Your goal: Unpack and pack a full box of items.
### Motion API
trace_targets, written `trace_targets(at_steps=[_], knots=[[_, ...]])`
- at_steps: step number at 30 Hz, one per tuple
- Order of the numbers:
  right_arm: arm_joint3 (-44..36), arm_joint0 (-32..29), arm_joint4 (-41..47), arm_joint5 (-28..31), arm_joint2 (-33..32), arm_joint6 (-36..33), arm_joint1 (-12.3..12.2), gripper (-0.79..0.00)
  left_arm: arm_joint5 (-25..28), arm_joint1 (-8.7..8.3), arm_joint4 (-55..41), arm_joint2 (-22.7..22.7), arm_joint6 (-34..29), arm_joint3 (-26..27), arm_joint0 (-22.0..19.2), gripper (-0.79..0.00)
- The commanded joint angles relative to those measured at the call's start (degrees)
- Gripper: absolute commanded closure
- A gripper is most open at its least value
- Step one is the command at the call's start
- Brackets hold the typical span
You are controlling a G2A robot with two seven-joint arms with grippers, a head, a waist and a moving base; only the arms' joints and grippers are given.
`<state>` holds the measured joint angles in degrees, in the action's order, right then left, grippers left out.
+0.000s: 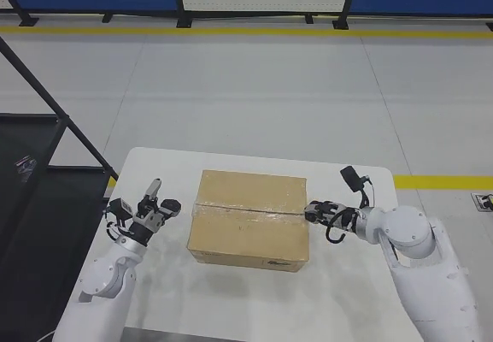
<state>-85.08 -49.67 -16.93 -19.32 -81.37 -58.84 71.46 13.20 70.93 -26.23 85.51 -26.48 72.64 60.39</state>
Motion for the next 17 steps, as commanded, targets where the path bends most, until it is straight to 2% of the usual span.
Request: trace_targets(at_steps=[1, 5, 6, 7, 8, 11, 12, 17], knots=[[-0.67, -1.31, 0.67, 0.76, -2.01, -0.22, -0.42, 0.000, 0.19, -0.11, -0.38, 0.79, 0.17, -0.03, 0.00, -0.785], [-1.89, -4.35, 2.74, 3.38, -6.11, -0.40, -1.27, 0.000, 0.42, -0.40, -0.90, 2.54, 0.19, -0.20, 0.03, -0.785], [-2.25, -5.07, 3.52, 4.07, -7.01, -0.20, -1.42, -0.203, 0.50, -0.47, -1.03, 2.97, 0.12, -0.21, 0.04, -0.785], [-2.55, -5.75, 4.17, 4.61, -7.93, 0.48, -1.56, -0.557, 0.56, -0.54, -1.24, 3.42, 0.12, -0.23, 0.08, -0.785], [-3.05, -6.42, 4.90, 5.73, -8.60, 1.11, -1.66, -0.785, 0.61, -0.61, -1.51, 3.81, 0.00, -0.18, 0.13, -0.785], [-3.16, -6.92, 5.45, 6.51, -8.95, 1.18, -1.73, -0.785, 0.72, -0.76, -1.88, 4.72, -0.13, 0.17, 0.46, -0.785], [-3.16, -6.92, 5.45, 6.51, -8.95, 1.18, -1.73, -0.179, 0.72, -0.76, -1.88, 4.72, -0.13, 0.17, 0.46, -0.784], [-3.16, -6.92, 5.45, 6.51, -8.94, 1.18, -1.73, -0.484, 0.73, -0.77, -1.89, 4.72, -0.13, 0.18, 0.46, -0.785]])
